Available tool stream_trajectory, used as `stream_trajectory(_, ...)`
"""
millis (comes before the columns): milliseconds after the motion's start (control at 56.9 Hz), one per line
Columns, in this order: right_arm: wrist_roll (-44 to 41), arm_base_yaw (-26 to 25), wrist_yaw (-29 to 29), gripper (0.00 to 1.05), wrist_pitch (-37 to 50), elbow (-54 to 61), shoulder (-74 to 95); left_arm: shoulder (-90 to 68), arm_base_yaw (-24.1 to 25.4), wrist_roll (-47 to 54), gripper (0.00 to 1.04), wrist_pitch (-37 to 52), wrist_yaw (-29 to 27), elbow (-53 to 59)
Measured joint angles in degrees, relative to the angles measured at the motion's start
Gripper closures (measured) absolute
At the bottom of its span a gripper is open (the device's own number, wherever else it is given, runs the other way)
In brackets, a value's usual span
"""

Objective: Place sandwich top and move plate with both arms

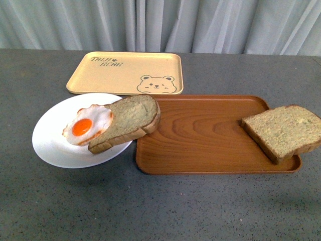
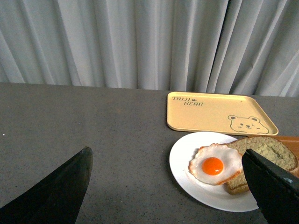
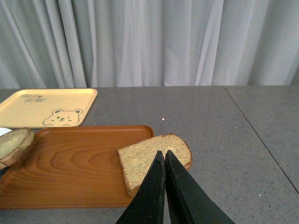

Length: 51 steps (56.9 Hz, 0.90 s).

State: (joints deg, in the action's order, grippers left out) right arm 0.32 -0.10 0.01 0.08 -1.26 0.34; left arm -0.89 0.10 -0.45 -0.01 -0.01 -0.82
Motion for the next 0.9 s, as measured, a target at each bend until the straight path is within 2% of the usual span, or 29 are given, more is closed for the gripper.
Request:
stream_trajectory(580, 0.0, 0.0, 0.0, 1.02, 0.0, 0.0, 0.0, 0.0, 0.0, 0.0, 0.09, 0.0, 0.0, 0.0)
stream_trajectory(896, 0.5, 0.2, 1.1, 0.5, -0.8, -0.3, 0.6, 0.0, 0.0, 0.0, 0.09, 0.0, 0.0, 0.0)
